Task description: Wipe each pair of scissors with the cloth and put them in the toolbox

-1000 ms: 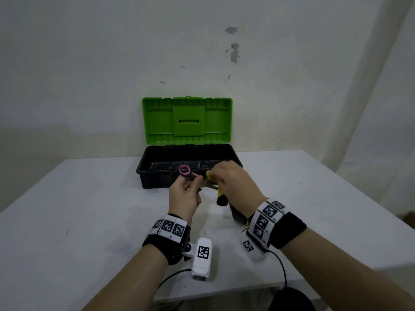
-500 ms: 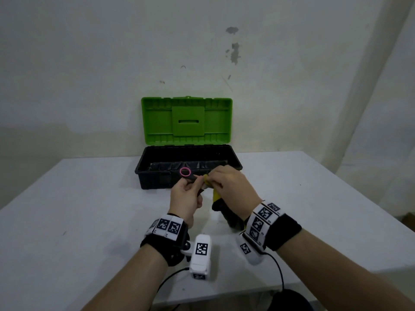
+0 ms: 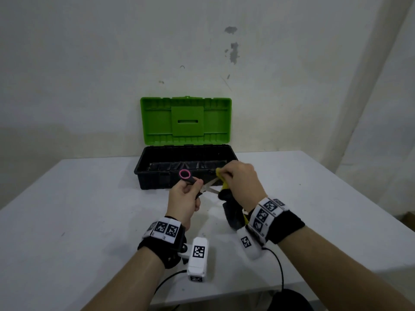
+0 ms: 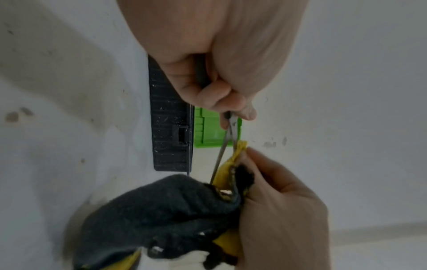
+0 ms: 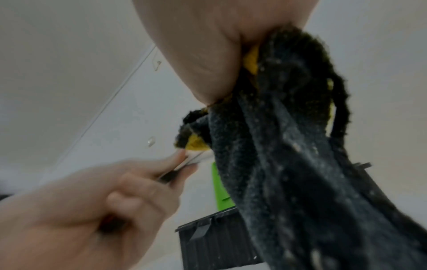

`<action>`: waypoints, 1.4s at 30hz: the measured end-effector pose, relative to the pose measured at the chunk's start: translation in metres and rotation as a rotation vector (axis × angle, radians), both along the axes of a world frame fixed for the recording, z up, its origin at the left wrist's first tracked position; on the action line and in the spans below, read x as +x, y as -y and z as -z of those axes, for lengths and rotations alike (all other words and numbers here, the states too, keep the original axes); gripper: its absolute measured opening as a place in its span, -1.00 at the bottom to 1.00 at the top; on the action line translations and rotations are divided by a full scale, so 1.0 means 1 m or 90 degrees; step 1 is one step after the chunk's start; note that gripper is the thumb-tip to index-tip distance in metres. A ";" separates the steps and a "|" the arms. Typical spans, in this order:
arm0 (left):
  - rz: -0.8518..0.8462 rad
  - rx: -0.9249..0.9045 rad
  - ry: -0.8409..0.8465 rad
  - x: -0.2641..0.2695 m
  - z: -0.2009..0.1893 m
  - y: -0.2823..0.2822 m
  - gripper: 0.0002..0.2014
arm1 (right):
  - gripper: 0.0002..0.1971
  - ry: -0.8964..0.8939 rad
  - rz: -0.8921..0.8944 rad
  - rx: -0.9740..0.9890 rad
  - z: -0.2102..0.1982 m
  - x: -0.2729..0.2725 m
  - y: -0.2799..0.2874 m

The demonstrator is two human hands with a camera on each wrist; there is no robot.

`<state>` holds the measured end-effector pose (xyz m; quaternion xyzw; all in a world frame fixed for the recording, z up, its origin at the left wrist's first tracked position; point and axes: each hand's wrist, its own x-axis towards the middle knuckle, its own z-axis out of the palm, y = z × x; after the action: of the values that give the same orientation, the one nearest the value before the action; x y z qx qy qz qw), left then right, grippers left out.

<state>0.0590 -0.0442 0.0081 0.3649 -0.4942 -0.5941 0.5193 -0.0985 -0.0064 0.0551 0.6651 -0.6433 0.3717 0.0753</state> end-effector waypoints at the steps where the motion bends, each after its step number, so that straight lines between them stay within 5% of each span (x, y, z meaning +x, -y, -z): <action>1: -0.007 0.003 0.001 0.002 0.002 0.000 -0.94 | -0.81 0.022 0.032 0.004 -0.003 -0.008 0.000; 9: -0.012 0.008 -0.013 -0.005 0.001 0.002 -0.93 | -0.89 -0.015 -0.095 -0.008 0.006 0.022 -0.011; 15: -0.020 0.033 0.006 -0.002 0.005 0.000 -0.87 | -0.87 0.049 0.018 -0.003 0.002 -0.011 -0.001; 18: -0.021 0.112 -0.038 -0.002 0.003 0.002 -0.73 | -0.92 0.057 -0.018 -0.046 -0.006 0.000 -0.014; 30: -0.056 -0.013 0.072 -0.003 0.001 -0.004 -0.73 | -0.79 -0.242 -0.119 0.098 0.021 0.039 -0.016; 42: -0.059 -0.028 0.082 -0.006 0.001 -0.008 -0.71 | -0.75 -0.247 -0.138 0.086 0.016 0.041 -0.022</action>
<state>0.0526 -0.0358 0.0066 0.4134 -0.5217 -0.5338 0.5215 -0.0578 0.0159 0.0392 0.7929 -0.5650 0.1989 0.1121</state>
